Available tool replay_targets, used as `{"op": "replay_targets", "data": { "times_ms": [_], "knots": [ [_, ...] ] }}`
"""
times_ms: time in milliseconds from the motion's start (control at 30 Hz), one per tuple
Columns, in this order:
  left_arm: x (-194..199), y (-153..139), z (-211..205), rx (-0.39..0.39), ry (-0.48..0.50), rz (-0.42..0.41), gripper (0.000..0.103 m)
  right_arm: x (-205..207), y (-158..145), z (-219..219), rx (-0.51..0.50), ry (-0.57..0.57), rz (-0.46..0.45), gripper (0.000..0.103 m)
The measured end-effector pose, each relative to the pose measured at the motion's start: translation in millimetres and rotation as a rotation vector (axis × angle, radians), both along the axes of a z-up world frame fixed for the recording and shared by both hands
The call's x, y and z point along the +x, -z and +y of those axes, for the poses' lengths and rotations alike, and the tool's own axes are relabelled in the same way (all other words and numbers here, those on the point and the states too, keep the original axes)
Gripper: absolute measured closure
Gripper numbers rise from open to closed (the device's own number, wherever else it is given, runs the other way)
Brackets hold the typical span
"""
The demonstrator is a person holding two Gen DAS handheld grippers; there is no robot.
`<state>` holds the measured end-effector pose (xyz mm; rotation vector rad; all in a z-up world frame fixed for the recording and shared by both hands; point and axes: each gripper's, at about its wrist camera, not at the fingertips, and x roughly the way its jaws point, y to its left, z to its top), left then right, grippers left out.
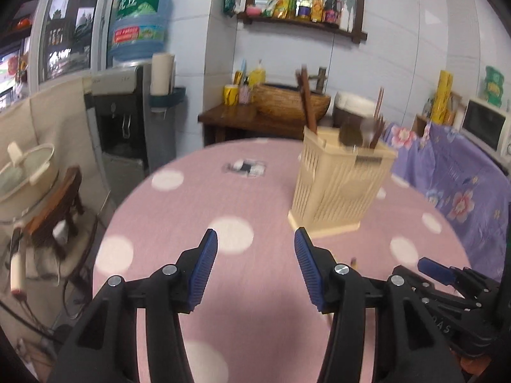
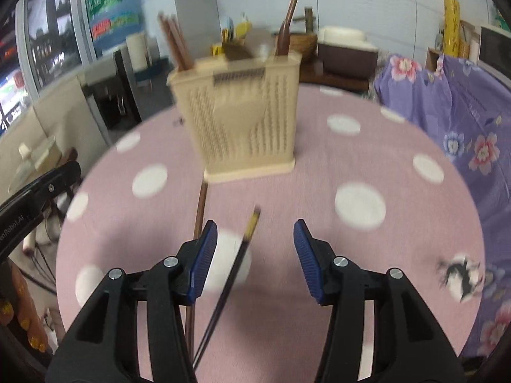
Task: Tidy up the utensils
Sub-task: 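Close the right gripper on the black gold-tipped chopstick, then close the left gripper on the remaining wooden chopstick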
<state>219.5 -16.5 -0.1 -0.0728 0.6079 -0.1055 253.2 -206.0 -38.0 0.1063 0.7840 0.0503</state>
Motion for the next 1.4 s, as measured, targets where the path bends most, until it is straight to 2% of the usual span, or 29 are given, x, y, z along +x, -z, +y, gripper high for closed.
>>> {"op": "replay_targets", "data": {
  "times_ms": [133,267,400,500,600,867,967,1133,1333,1400],
  "knots": [
    [-16,24,5,-0.024,0.007,0.068,0.052,-14,36,20,-0.006,0.005,0.102,0.067],
    [-24,33,10,-0.035,0.004,0.088,0.052,-22,53,35,-0.015,0.008,0.153,0.069],
    [-32,32,16,-0.044,-0.003,0.076,0.052,-26,58,43,-0.050,0.018,0.156,0.073],
    [-36,33,14,-0.046,0.003,0.076,0.052,-27,58,47,-0.093,0.014,0.150,0.085],
    [-36,36,10,-0.042,0.018,0.089,0.052,-26,54,41,-0.080,-0.009,0.160,0.094],
    [-31,53,-8,-0.059,0.084,0.171,0.052,-46,55,-9,-0.073,0.019,0.157,0.096],
    [-26,61,-23,-0.068,0.124,0.211,0.052,-52,56,-31,-0.035,0.041,0.151,0.096],
    [-20,75,-50,-0.070,0.181,0.287,0.052,-53,57,-41,-0.028,0.054,0.141,0.096],
    [-16,86,-75,-0.004,0.197,0.316,0.052,-52,57,-50,-0.009,0.069,0.136,0.096],
    [-15,89,-84,0.039,0.196,0.309,0.052,-53,57,-50,-0.008,0.072,0.135,0.096]
  ]
}}
